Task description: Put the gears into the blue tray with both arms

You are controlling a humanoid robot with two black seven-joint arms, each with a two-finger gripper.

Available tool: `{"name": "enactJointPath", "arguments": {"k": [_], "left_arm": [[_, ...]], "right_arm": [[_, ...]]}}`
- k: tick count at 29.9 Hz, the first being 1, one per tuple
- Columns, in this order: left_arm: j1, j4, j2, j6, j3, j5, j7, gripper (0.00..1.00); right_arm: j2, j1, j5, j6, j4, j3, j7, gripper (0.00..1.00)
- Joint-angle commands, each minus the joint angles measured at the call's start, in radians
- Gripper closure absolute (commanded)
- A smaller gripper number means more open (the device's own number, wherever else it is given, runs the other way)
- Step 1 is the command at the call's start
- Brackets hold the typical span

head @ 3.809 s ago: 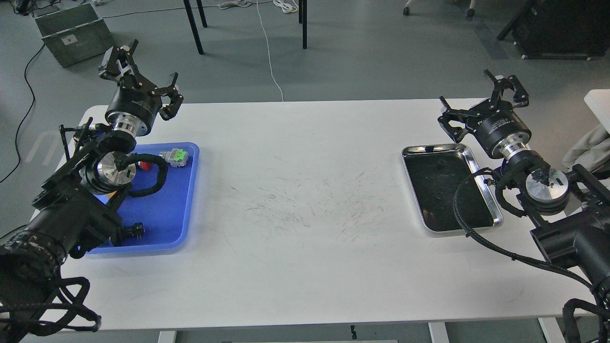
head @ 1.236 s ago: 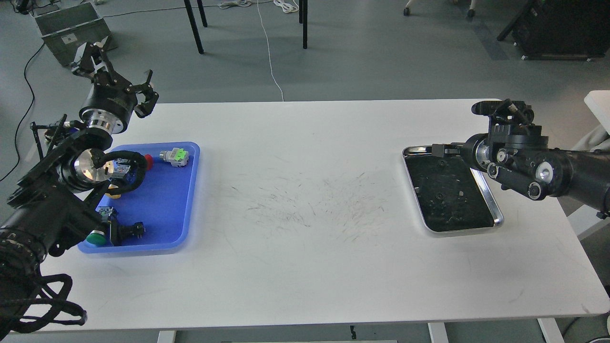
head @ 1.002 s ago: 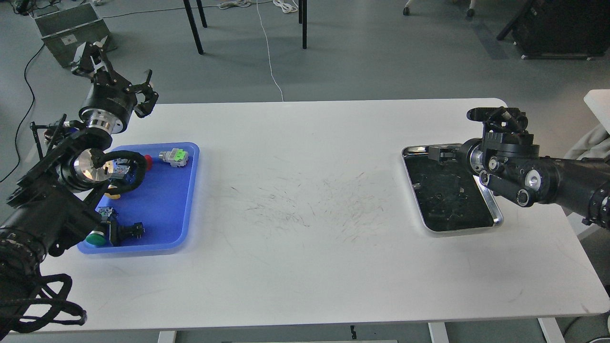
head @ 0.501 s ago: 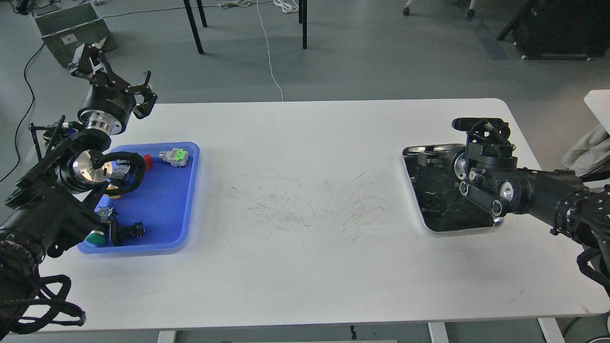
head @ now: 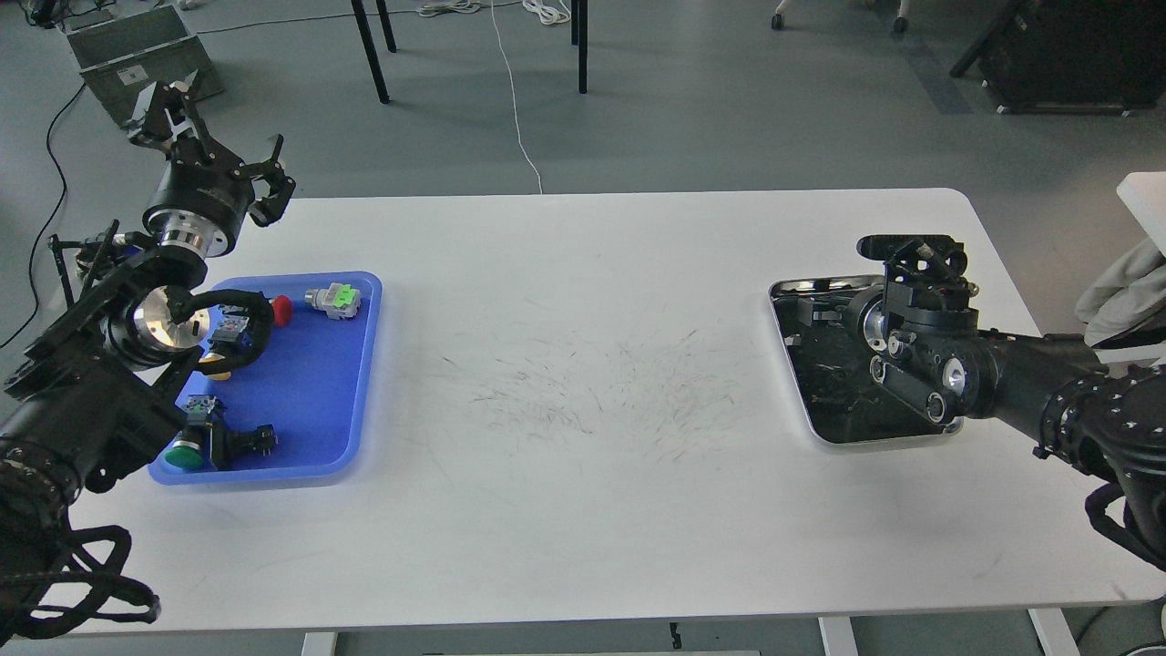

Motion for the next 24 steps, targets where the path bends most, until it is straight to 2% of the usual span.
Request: {"name": "enactJointPath", "arguments": {"k": [1, 10, 12, 19, 24], "left_arm": [[0.001, 0.000, 0.002, 0.000, 0.000, 0.000, 0.000, 0.02], [0.002, 0.000, 0.005, 0.000, 0.000, 0.000, 0.000, 0.02], [0.002, 0.000, 0.007, 0.000, 0.000, 0.000, 0.000, 0.02], [0.002, 0.000, 0.011, 0.000, 0.000, 0.000, 0.000, 0.02], [0.002, 0.000, 0.011, 0.000, 0.000, 0.000, 0.000, 0.02]], "right_arm": [[0.027, -0.018, 0.001, -0.024, -0.032, -0.008, 0.003, 0.16], [0.042, -0.022, 0.001, -0.024, -0.054, -0.010, 0.003, 0.29], [0.040, -0.022, 0.000, -0.023, -0.051, -0.011, 0.005, 0.36], [0.040, -0.022, 0.003, -0.023, -0.051, -0.063, 0.038, 0.37], [0.040, -0.020, 0.006, -0.021, -0.045, -0.063, 0.046, 0.37]]}}
